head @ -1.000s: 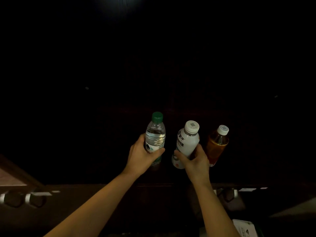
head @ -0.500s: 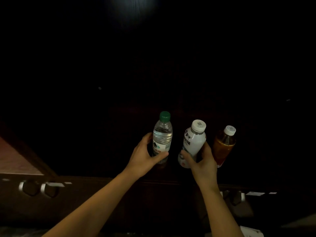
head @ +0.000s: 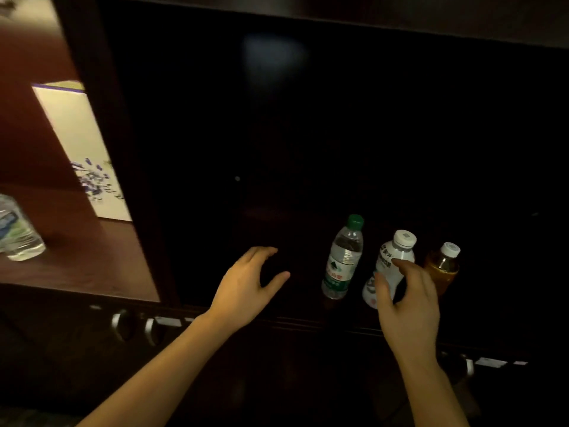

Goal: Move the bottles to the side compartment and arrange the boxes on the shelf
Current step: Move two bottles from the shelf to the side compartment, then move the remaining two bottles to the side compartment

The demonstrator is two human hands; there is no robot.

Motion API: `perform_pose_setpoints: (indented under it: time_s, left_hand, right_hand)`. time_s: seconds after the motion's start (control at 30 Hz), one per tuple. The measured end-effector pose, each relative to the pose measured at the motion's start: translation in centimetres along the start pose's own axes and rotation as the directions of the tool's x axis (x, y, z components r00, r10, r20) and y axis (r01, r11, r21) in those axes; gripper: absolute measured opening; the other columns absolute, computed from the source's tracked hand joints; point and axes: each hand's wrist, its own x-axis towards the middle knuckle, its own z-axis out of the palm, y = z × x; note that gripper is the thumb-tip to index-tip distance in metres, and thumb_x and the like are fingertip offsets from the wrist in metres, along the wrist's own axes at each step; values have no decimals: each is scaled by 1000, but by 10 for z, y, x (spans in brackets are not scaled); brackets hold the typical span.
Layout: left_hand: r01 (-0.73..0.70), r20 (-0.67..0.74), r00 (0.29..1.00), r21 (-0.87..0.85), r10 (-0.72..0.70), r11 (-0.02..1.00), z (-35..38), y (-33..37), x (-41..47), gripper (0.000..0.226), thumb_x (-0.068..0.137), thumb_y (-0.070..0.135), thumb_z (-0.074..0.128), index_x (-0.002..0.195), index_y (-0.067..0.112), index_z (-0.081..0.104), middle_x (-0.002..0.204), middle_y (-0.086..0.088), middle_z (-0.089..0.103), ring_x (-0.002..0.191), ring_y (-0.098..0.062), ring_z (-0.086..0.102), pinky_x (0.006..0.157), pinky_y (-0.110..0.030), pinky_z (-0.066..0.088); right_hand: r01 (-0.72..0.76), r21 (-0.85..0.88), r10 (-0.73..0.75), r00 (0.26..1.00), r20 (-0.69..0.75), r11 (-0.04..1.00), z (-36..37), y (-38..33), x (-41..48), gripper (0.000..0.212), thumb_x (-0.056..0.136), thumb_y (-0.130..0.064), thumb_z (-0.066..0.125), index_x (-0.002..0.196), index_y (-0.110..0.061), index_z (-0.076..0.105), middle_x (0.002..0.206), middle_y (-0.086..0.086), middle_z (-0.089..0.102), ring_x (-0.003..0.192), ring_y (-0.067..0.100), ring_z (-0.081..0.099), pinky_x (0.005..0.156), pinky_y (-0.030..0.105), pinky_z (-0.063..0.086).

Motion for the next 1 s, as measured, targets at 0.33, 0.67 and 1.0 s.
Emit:
perform_pose_setpoints:
  time_s: [0.33, 0.67, 1.0]
  left_hand:
    - [30, -122, 993, 180, -8, 983, -144, -55, -84, 49, 97, 53, 51, 134, 21, 57, 126, 8, 62, 114, -11, 61, 92, -26, 50]
    - [192, -263, 958, 290, -115, 938, -258, -114, -173, 37, 98, 46, 54, 122, 21, 65, 116, 7, 67, 104, -14, 64, 88, -30, 52]
    - [373, -358, 894, 257, -271, 891, -326, -165, -237, 30, 97, 48, 51, 116, 30, 66, 91, 17, 61, 83, -1, 58, 72, -21, 51]
  right_hand:
    - [202, 25, -203, 968, 145, 979, 34, -141, -58, 37, 93, -29, 65, 126, -13, 62, 128, 3, 61, 122, 22, 54, 101, 41, 45]
    - [395, 59, -392, 863, 319, 917, 88, -257, -124, 33, 94, -34, 62, 125, -20, 63, 126, -4, 64, 123, 17, 55, 103, 38, 43]
    - [439, 237, -499, 781, 376, 867, 135, -344, -173, 22, 94, -34, 61, 114, -26, 64, 100, -19, 59, 93, 1, 58, 73, 14, 41]
